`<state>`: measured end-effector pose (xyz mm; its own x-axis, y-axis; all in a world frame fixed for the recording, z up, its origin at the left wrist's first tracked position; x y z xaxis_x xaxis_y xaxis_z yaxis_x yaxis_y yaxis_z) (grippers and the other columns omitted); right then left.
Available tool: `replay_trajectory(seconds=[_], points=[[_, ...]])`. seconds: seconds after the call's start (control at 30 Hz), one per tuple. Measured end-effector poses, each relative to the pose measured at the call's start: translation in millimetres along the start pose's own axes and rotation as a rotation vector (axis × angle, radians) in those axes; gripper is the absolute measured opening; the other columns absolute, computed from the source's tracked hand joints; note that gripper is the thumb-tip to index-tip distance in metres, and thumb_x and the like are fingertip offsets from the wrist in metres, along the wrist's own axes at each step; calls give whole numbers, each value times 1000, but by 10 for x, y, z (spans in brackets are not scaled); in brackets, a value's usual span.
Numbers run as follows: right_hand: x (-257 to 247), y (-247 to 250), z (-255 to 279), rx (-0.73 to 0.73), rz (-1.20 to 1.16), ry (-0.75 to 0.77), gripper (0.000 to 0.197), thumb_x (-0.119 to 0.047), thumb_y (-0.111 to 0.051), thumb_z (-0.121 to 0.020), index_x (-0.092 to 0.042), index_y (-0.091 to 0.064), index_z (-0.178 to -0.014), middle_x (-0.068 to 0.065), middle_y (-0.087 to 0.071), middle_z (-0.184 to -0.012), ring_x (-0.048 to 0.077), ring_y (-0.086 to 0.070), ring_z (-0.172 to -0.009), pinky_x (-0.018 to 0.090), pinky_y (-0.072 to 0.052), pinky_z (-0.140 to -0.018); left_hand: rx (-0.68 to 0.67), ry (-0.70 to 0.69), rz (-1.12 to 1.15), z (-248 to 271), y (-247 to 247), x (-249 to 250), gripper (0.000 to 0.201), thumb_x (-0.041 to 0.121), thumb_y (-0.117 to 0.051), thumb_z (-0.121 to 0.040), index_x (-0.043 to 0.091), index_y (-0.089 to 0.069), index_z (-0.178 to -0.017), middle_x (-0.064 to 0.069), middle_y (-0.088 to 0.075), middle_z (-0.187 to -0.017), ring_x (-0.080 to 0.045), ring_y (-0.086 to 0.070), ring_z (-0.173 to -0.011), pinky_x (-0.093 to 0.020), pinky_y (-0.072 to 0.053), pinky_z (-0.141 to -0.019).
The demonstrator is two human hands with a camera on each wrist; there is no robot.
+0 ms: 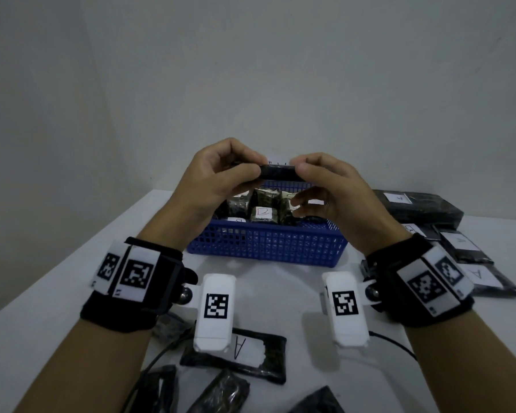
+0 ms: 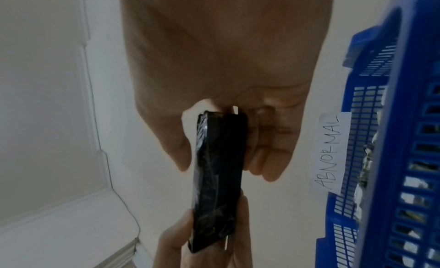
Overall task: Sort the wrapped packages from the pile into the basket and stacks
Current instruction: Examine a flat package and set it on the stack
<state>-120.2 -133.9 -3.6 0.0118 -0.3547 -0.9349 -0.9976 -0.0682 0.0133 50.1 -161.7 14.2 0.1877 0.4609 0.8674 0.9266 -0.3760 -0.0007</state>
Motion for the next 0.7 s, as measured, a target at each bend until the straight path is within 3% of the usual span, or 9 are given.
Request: replay_trajectory(seconds=[0.2, 0.33, 0.4, 0.47, 0.53, 0.7], points=[[-70, 52, -29, 86, 78, 124, 19, -20, -76, -83, -10, -68, -97, -2, -61, -70, 11, -58, -60, 27, -53, -59, 7, -23, 37, 8, 10, -5, 11, 8, -66, -81, 13, -61, -89, -7, -70, -100, -21, -68, -97, -33, -58, -84], [-111, 53, 1, 57, 19, 158, 28, -7, -76, -80, -13, -63, -104, -1, -65, -86, 11, -63, -68, 25, -55, -61, -20, 1, -14, 11, -32, -4, 21, 13, -64, -89, 14, -61, -110, -5, -66, -115, -15, -66, -104, -28, -56, -86], [-168, 54, 33, 41, 69, 214, 39, 7, -74, -82, -8, -58, -114, 6, -66, -104, 12, -66, -85, 24, -56, -67, -17, 66, 6, 11, -42, -42, 19, 14, -59, -98, 14, -59, -117, -4, -68, -113, -14, -68, -102, -28, -57, -83], [-185, 41, 42, 24, 87, 220, 47, 4, -74, -83, -8, -55, -124, 7, -65, -116, 14, -68, -98, 25, -57, -74, 2, 79, 18, 15, -22, -41, 22, 6, -56, -98, 11, -57, -120, -3, -70, -106, -16, -71, -94, -27, -58, -76], [-150, 34, 30, 41, 38, 175, 42, -6, -72, -88, -11, -55, -127, 4, -66, -114, 15, -69, -98, 26, -57, -73, 10, 64, 24, 21, -1, -22, 27, -2, -58, -95, 10, -56, -119, -4, -70, -103, -17, -71, -89, -27, -59, -70], [-150, 130, 37, 169, 76, 178, 29, -1, -69, -91, -12, -53, -112, 5, -70, -93, 15, -73, -82, 31, -61, -71, 3, 27, -1, 34, -11, 10, 26, -7, -64, -88, 12, -60, -105, -2, -68, -102, -20, -72, -93, -32, -61, -71]])
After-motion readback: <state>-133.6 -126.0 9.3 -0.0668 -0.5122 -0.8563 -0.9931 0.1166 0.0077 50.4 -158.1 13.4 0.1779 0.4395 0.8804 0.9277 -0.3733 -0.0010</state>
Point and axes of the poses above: each hand's wrist, its own z-axis away from the middle knuckle, its own y-axis out of the back of the hand, x = y × z, the point moved 8 cm from there along -z, towards the middle knuckle
